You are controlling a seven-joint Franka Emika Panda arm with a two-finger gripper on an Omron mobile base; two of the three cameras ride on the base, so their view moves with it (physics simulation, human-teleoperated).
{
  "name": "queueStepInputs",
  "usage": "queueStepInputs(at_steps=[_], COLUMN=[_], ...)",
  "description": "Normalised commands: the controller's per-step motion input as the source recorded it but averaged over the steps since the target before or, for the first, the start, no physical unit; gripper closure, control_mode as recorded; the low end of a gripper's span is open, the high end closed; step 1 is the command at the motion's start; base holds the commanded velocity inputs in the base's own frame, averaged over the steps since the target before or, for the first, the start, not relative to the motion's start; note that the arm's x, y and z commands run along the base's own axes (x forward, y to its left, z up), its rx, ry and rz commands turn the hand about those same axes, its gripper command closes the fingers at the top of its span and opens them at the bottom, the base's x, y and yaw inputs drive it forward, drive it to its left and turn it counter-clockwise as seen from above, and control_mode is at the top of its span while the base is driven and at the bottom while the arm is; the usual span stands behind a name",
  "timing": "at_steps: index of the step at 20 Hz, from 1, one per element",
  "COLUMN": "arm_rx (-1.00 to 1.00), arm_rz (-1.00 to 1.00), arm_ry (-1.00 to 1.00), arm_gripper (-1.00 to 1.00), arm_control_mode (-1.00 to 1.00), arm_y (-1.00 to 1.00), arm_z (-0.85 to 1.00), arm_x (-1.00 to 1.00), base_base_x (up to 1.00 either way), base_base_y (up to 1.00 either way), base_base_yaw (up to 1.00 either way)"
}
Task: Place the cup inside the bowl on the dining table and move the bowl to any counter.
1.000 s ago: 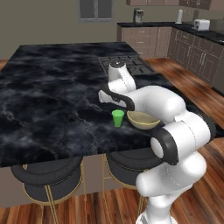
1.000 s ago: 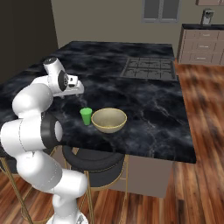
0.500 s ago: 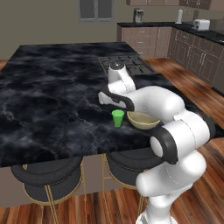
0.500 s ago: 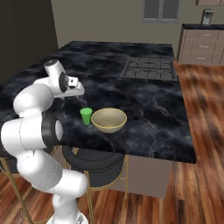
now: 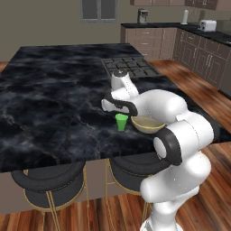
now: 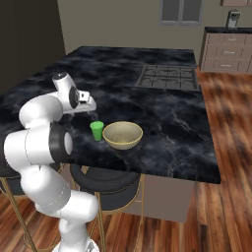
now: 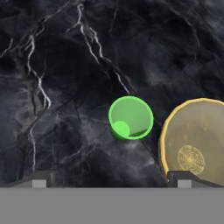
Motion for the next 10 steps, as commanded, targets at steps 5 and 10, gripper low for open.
queueStepInputs(at_steps=[5, 10], arm_rx=[0.0, -0.04], arm_rz=[0.0, 0.0], arm_ry=[0.0, 0.05], arm_gripper=[-1.0, -1.0], arm_control_mode=[-1.0, -1.0], arm_y=[0.0, 0.0], arm_z=[-0.18, -0.02], arm_x=[0.14, 0.13], base_base_x=[0.0, 0.0], base_base_y=[0.0, 0.0], base_base_yaw=[0.0, 0.0])
